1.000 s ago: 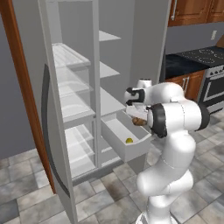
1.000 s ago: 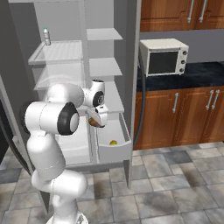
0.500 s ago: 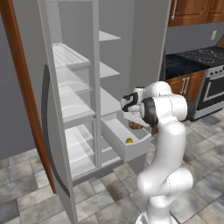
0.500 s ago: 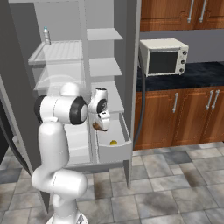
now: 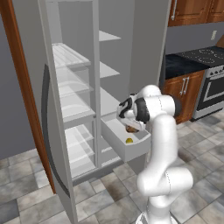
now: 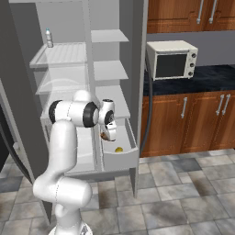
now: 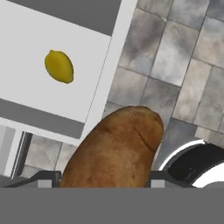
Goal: Take the lemon and potato from the fridge shelf and place them in the freezer drawer to begin freezing them.
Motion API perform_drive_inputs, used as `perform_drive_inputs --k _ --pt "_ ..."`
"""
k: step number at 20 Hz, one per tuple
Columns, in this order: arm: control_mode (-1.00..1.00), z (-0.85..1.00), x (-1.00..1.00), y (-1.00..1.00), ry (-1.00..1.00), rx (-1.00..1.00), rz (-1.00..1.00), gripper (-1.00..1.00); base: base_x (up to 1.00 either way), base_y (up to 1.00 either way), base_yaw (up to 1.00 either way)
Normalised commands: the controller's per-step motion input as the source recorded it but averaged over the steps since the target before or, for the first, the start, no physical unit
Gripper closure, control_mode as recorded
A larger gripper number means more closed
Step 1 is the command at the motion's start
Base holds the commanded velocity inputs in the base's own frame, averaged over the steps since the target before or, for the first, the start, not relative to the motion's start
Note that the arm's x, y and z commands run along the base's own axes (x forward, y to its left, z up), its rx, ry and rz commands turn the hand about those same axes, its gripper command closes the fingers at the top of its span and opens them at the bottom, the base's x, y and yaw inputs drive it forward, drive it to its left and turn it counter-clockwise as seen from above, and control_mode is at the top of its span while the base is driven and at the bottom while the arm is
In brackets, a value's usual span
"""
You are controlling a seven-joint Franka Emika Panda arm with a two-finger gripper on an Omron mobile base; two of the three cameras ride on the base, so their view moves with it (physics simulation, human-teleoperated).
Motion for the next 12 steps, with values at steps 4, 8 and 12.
perform_drive_inputs --k 4,8,12 --pt "-1.00 -0.58 0.38 0.00 0.00 -0.04 -0.02 1.00 0.00 0.00 0.00" --pt "-1.00 -0.47 0.48 0.00 -0.01 -0.01 -0.03 1.00 0.00 0.00 0.00" --pt "-1.00 -0.35 0.37 0.00 -0.03 0.00 -0.01 1.00 0.00 0.00 0.00"
